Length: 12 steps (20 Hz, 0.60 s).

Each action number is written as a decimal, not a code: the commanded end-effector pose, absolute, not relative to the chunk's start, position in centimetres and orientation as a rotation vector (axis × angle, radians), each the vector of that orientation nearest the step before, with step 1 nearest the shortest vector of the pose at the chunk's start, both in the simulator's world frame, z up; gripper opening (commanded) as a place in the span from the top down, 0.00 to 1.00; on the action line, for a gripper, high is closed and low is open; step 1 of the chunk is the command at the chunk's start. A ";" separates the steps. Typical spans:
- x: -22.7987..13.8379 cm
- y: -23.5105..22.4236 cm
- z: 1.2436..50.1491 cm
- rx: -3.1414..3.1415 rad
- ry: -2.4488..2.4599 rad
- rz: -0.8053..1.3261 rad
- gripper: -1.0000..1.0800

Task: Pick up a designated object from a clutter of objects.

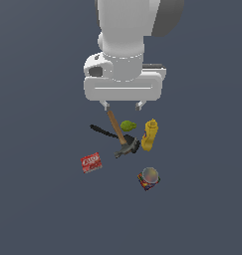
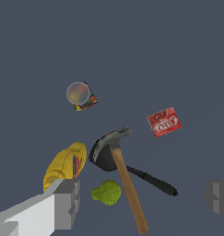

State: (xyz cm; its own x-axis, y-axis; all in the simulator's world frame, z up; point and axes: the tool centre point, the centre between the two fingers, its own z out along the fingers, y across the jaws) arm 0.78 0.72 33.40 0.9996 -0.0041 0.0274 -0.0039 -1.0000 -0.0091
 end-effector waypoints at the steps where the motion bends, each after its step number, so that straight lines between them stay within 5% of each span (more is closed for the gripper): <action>1: 0.8 0.7 33.4 -3.132 0.006 -0.043 0.04; 12: 1.2 -1.4 34.8 -3.118 0.027 -0.083 0.04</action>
